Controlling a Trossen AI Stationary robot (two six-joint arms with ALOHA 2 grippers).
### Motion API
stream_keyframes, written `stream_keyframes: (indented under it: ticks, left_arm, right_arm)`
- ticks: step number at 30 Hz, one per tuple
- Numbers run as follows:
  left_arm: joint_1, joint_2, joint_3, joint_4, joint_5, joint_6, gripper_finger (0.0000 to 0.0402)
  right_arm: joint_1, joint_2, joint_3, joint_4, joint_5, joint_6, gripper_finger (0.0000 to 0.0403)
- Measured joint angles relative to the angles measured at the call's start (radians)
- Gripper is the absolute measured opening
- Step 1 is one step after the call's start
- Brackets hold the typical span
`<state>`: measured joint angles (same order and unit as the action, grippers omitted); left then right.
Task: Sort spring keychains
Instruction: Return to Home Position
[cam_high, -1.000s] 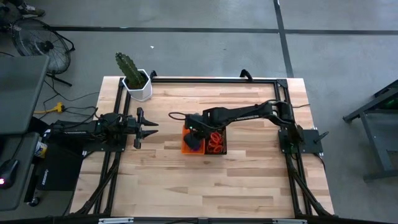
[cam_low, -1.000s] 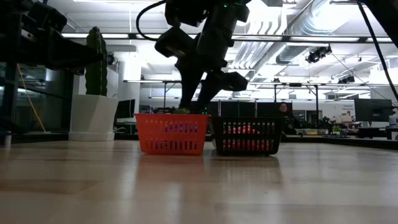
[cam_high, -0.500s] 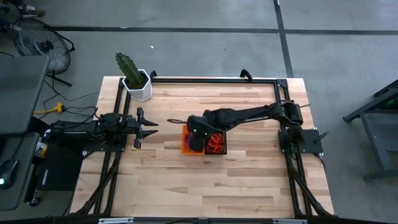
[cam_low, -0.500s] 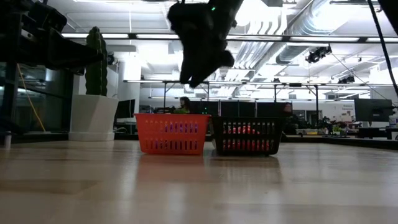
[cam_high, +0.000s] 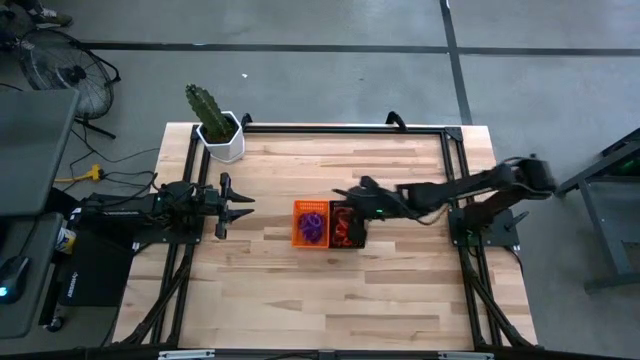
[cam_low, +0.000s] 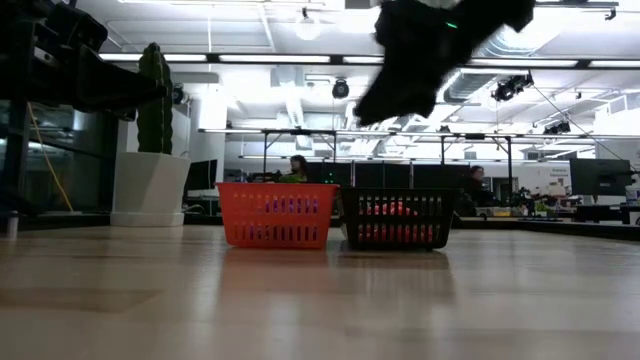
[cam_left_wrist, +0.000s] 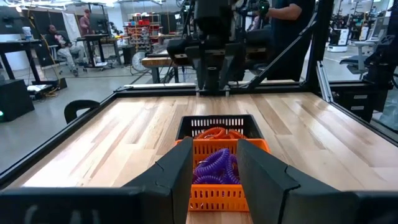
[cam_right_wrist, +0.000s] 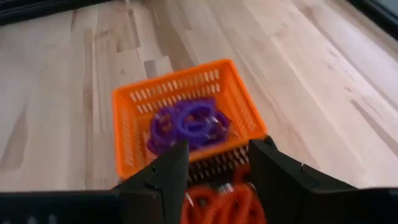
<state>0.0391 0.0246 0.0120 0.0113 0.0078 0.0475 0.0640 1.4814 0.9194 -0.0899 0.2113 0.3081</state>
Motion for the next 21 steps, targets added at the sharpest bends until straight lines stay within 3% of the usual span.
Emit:
stream_keyframes:
  ticks: [9, 16, 21]
  left_arm:
    - [0.000, 0.000, 0.000, 0.000, 0.000, 0.000, 0.0122]
    - [0.000, 0.000, 0.000, 0.000, 0.000, 0.000, 0.0122]
    - [0.000, 0.000, 0.000, 0.000, 0.000, 0.000, 0.0122]
  right_arm:
    - [-0.003, -0.328, -0.362, 0.102, 0.044, 0.074, 0.0161]
    - [-0.005, -0.552, -0.539, 0.117, 0.191, 0.100, 0.0159]
    - [0.009, -0.679, -0.633, 0.174, 0.185, 0.212, 0.0161]
